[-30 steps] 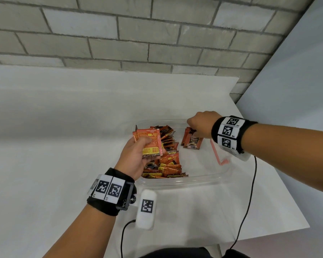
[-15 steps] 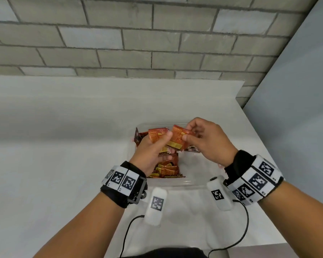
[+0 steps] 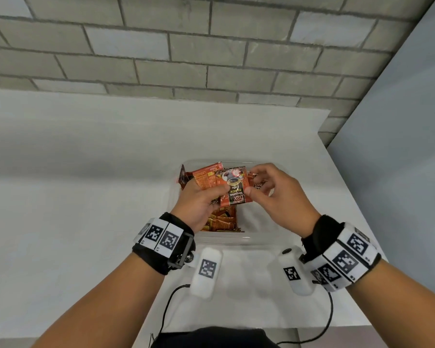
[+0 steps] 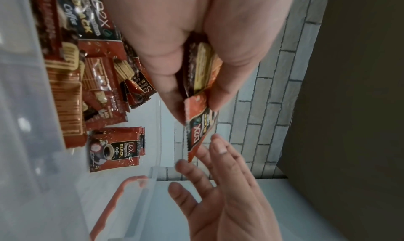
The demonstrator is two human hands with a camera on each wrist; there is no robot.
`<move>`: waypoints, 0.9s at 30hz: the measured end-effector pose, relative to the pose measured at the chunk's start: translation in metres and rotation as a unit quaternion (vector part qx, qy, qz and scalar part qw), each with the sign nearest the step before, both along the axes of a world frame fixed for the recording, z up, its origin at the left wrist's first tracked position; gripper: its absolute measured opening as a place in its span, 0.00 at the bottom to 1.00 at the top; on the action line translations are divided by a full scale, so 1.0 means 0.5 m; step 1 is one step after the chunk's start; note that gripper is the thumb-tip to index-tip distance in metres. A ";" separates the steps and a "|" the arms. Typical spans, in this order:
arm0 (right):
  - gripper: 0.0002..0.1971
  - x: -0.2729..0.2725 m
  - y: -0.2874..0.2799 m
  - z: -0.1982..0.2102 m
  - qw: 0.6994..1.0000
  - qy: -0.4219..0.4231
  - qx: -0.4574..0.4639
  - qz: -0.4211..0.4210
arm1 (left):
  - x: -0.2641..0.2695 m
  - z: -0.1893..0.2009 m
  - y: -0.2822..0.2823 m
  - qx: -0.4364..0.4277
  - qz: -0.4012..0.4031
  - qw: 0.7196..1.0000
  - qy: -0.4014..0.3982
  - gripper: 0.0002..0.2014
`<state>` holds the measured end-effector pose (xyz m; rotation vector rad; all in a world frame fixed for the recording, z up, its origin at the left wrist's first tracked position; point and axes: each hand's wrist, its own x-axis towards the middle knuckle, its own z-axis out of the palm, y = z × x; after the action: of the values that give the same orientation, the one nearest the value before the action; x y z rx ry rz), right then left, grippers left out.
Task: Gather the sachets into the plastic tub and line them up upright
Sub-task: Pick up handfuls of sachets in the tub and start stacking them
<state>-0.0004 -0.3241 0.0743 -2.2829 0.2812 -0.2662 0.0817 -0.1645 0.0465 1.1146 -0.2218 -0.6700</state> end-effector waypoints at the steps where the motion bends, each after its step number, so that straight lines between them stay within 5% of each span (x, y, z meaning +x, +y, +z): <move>1: 0.16 0.001 0.003 0.000 0.999 0.026 0.029 -0.010 | -0.001 0.000 -0.001 -0.002 -0.001 1.000 -0.001 0.13; 5: 0.11 0.006 0.014 -0.004 0.989 0.059 0.135 0.013 | -0.001 0.008 0.000 -0.017 -0.010 1.000 -0.004 0.13; 12: 0.19 0.031 0.015 0.016 0.991 0.023 0.124 0.039 | 0.006 0.005 0.012 -0.001 -0.045 0.999 -0.014 0.12; 19: 0.07 0.025 0.006 0.024 0.983 0.063 0.171 -0.012 | 0.011 0.001 0.016 -0.011 -0.014 1.000 -0.006 0.13; 23: 0.04 0.052 -0.053 0.040 0.995 0.058 -0.040 -0.067 | 0.023 -0.007 0.021 0.003 0.054 0.998 0.029 0.10; 27: 0.04 0.097 -0.091 0.015 0.953 0.215 -0.207 -0.054 | 0.030 -0.026 0.026 -0.006 0.081 0.994 0.080 0.12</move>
<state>0.0479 -0.3695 0.0820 -2.7351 0.6238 0.1400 0.0969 -0.1516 0.0334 1.0493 0.0015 -0.6089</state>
